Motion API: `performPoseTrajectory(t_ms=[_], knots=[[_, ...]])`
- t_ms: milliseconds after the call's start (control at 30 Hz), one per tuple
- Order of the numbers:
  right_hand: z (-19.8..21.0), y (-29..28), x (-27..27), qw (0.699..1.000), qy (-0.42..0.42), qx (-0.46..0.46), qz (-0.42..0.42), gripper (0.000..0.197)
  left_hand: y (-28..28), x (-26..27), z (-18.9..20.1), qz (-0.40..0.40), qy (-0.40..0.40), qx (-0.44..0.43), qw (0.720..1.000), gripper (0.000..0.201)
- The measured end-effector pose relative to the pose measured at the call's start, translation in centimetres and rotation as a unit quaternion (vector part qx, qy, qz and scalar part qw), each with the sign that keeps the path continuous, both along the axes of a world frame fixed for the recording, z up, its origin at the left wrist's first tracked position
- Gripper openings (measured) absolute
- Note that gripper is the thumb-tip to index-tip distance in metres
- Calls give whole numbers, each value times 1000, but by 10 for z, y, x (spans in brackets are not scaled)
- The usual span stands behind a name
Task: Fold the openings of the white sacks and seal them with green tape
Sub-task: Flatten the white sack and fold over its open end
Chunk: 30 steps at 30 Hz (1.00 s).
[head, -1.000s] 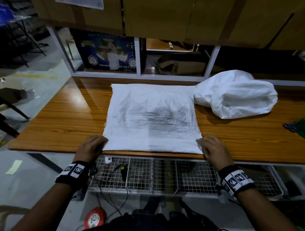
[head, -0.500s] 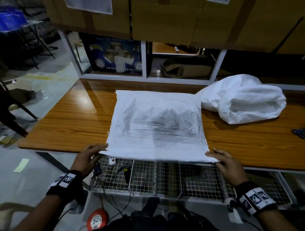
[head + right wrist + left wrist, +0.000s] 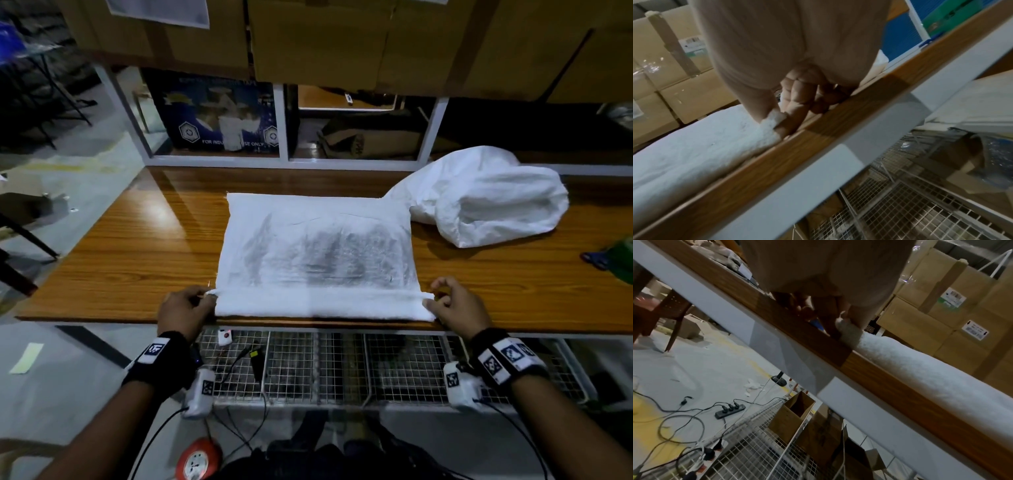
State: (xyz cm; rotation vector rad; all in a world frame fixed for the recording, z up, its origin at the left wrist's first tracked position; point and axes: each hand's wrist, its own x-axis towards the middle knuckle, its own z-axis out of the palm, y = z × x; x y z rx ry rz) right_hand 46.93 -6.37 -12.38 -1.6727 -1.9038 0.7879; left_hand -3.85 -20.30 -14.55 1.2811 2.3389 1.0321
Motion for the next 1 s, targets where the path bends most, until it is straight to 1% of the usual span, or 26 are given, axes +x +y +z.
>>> performPoseTrajectory(t_ms=[67, 133, 200, 233, 267, 300, 333, 367, 400, 433, 467, 533, 600, 633, 667, 700, 767, 833, 900, 967, 1000], knots=[[2, -3, -5, 999, -21, 13, -27, 30, -1, 9, 1, 33, 36, -6, 999, 14], [1, -9, -11, 998, -33, 45, -25, 33, -4, 21, 4, 42, 114, 3, 993, 21], [-2, -18, -16, 990, -88, 113, -10, 32, -7, 25, 2, 21, 216, 52, 975, 29], [-4, -21, -17, 977, -136, 165, -1, 33, -8, 24, 2, -5, 260, 82, 962, 27], [-5, -24, -16, 959, -189, 212, 8, 33, -7, 18, -1, -53, 292, 106, 949, 22], [-6, -25, -15, 941, -231, 244, 23, 34, -7, 14, -2, -122, 310, 120, 935, 17], [-9, -24, -13, 930, -256, 260, 49, 35, -8, 9, -4, -195, 316, 119, 921, 18], [-12, -23, -11, 923, -265, 265, 84, 39, -9, 6, -6, -251, 308, 109, 911, 23], [-16, -23, -8, 922, -262, 258, 123, 44, -12, 3, -5, -281, 289, 94, 910, 28], [-20, -24, -4, 924, -253, 242, 156, 48, -15, 0, -5, -291, 268, 75, 916, 33], [-22, -25, 0, 928, -240, 222, 176, 47, -19, -4, -4, -291, 253, 55, 921, 37], [-24, -28, 9, 937, -216, 191, 196, 44, -29, -11, -4, -305, 247, 17, 920, 45], [-24, -30, 17, 936, -217, 171, 218, 56, -35, -16, -5, -325, 237, 15, 915, 45], [-22, -30, 18, 934, -220, 169, 225, 60, -37, -18, -5, -320, 219, 21, 921, 46], [-20, -29, 19, 937, -213, 164, 224, 59, -38, -19, -3, -305, 198, 24, 931, 50], [-17, -28, 19, 944, -195, 155, 216, 55, -37, -18, 0, -286, 178, 21, 941, 50], [-13, -26, 19, 961, -146, 137, 191, 44, -32, -18, 7, -259, 160, 7, 952, 41], [-9, -22, 20, 969, -131, 127, 168, 37, -28, -21, 9, -249, 151, -7, 957, 34], [-5, -20, 18, 967, -142, 129, 168, 34, -25, -22, 10, -243, 142, -15, 959, 30], [-1, -18, 16, 967, -146, 134, 158, 29, -24, -19, 14, -246, 135, -17, 960, 29], [1, -17, 14, 970, -142, 137, 146, 27, -22, -17, 16, -246, 135, -15, 960, 33]])
